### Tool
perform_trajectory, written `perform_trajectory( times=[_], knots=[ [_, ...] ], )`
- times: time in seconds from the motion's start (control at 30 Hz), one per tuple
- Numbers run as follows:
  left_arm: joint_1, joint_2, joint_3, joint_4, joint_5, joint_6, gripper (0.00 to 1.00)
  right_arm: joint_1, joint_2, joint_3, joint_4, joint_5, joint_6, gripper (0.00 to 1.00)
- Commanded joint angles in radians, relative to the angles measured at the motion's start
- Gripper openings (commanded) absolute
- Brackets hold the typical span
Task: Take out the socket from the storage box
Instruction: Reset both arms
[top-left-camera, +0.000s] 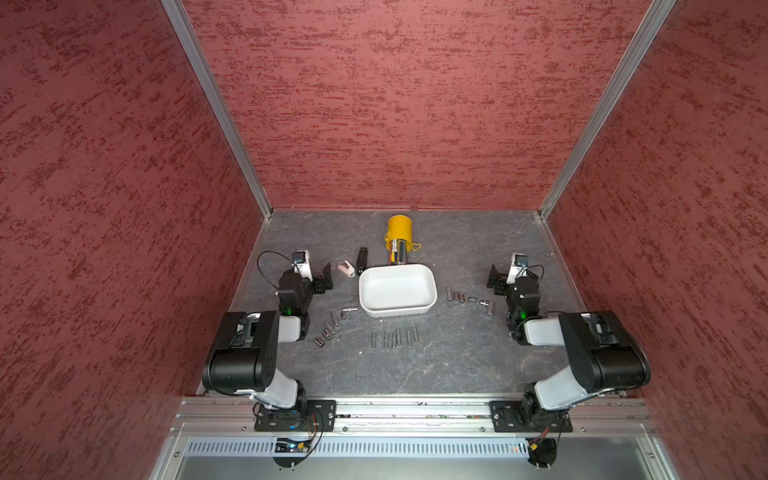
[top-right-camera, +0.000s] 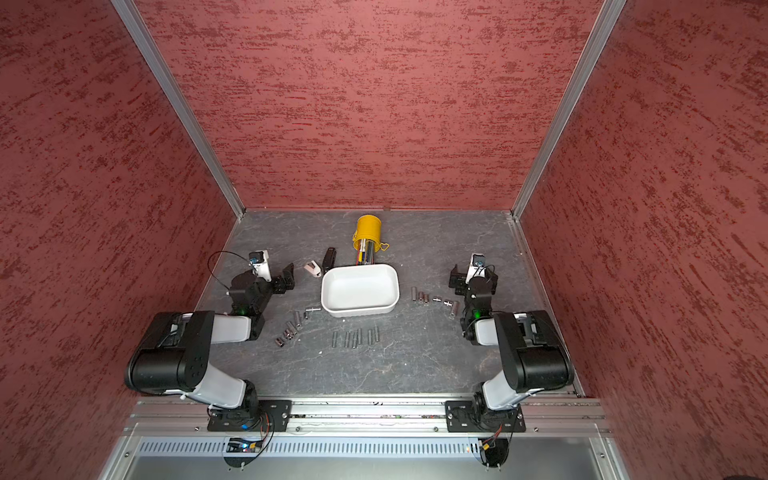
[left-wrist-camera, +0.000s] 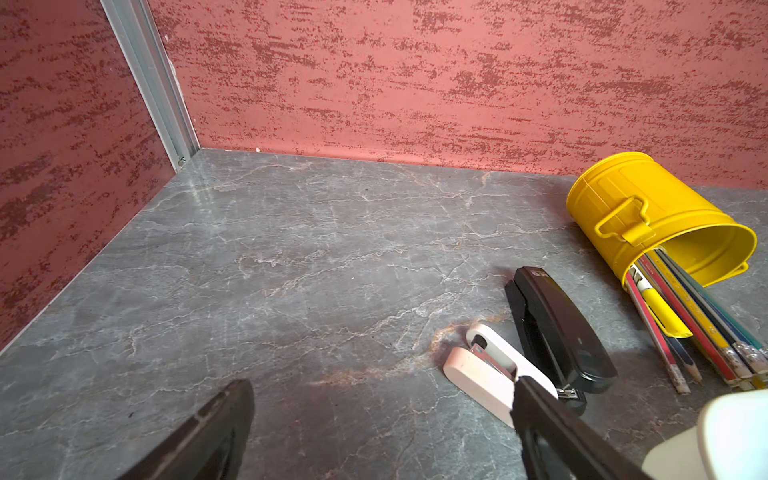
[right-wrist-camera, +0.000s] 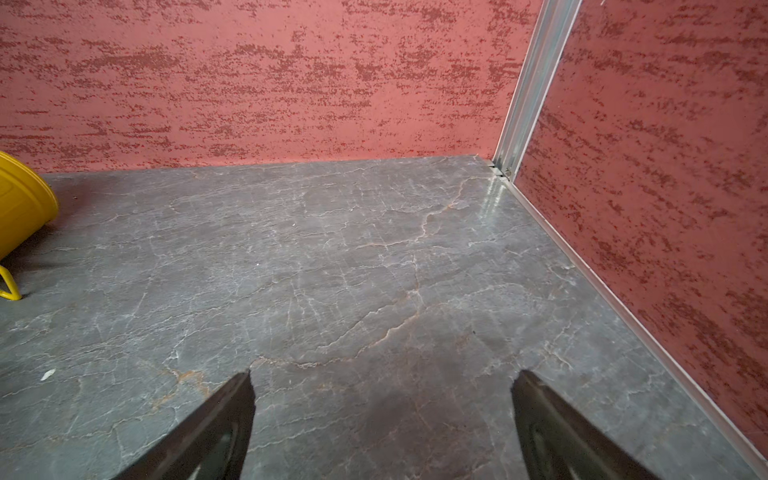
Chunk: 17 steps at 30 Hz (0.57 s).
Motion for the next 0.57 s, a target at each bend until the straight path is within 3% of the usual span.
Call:
perform_trajectory(
  times=[0.0,0.53],
  knots=[
    [-0.003,-0.002,0.004,0.005,0.008,0.012,1.0,-0.005,0.001,0.01,0.011,-0.019,0.011,0.98],
    [-0.009,-0.002,0.002,0.006,-0.002,0.016,1.0,-0.007,0.0,0.014,0.001,-0.023,0.013,0.98]
  ],
)
